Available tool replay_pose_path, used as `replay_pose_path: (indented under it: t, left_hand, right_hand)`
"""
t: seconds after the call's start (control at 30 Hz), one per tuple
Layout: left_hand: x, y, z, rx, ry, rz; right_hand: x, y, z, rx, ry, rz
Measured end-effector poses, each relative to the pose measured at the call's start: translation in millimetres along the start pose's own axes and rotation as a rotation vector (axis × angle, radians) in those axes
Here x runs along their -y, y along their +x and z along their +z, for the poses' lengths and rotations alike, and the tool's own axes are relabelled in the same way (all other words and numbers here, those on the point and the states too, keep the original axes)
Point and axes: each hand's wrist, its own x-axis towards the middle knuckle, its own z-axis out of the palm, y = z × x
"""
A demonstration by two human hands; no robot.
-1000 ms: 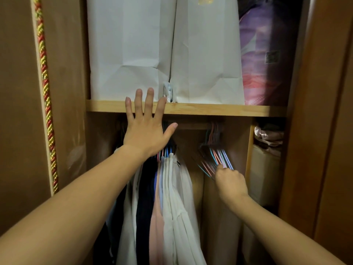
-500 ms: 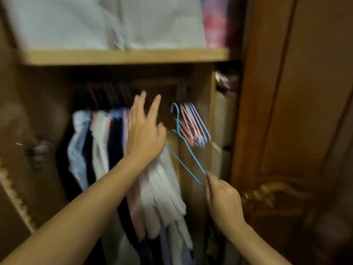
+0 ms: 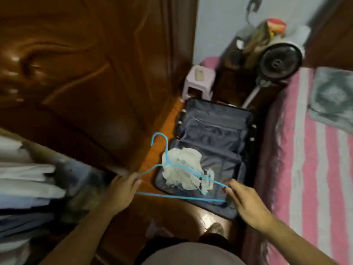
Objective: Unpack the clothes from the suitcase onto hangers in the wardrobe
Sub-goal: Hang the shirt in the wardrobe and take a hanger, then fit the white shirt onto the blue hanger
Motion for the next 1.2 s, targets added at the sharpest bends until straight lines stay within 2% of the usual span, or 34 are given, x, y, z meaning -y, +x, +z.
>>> replay_pose_path:
  t: [0.07,0.1,0.13,0.2,0.27,0.33,0.37,0.4,0.43,0.47,0.5,0.53,0.6,0.63,0.77,0.9,0.97,1.03,1.17,1.2]
  left_hand:
    - [-40,0,23,0.165,-0.045,-0.038]
    - [-59,4,33,0.235,0.004,0.010]
    - [-78,11,52,0.327,-0.007,0.089]
    - [-110,19,80,0.466,-0.013,0.175]
    - [-133,33,116,0.524,0.100,0.383]
    - [-147,47,146,0.609,0.127,0.447]
    - [-149,55,156,0.661,0.134,0.425]
    - [-145,68,174,0.607,0.191,0.513]
    - [-142,80,185,0.631,0.183,0.494]
    - [-130,95,207,0.604,0.214,0.563]
    - [-125,105,216,0.631,0.190,0.529]
    - [-109,123,246,0.612,0.195,0.575]
    - [-83,150,292,0.623,0.087,0.429]
    - [-62,171,323,0.635,0.067,0.301]
    - [11,255,410,0.681,0.227,-0.020]
    - [53,334,469,0.490,0.133,-0.237]
    - [63,366,489,0.356,0.114,-0.317]
    - [69,393,505,0.266,0.128,-0.331]
    - [84,421,530,0.371,0.251,-0.216]
    - [86,423,531,0.355,0.266,-0.171]
  right_hand:
    - [-52,-32,-12,0.075,-0.126,0.107]
    - [-64,-41,-18,0.130,-0.181,0.131]
    - [-79,-50,-20,0.201,-0.189,0.189]
    - [-88,-51,-14,0.305,-0.046,0.264]
    - [-95,-40,4,0.254,0.130,0.331]
    - [-115,-25,31,0.074,0.223,0.425]
    - [-130,-19,47,0.018,0.243,0.490]
    - [-150,-12,67,-0.007,0.244,0.550]
    - [-165,-5,82,-0.009,0.247,0.608]
    - [-185,4,103,0.003,0.276,0.654]
    - [-189,12,108,0.038,0.349,0.709]
    - [-204,24,130,0.071,0.439,0.774]
    - [-230,38,165,0.106,0.517,0.867]
    - [-250,48,193,0.091,0.497,0.913]
    - [-308,70,276,-0.091,0.522,1.075]
    - [-338,104,327,-0.381,0.675,1.191]
    - [-348,120,349,-0.416,0.740,1.184]
    - [-357,137,370,-0.425,0.772,1.193]
    - [-366,169,386,-0.460,0.788,1.214]
    - [-364,176,386,-0.452,0.792,1.215]
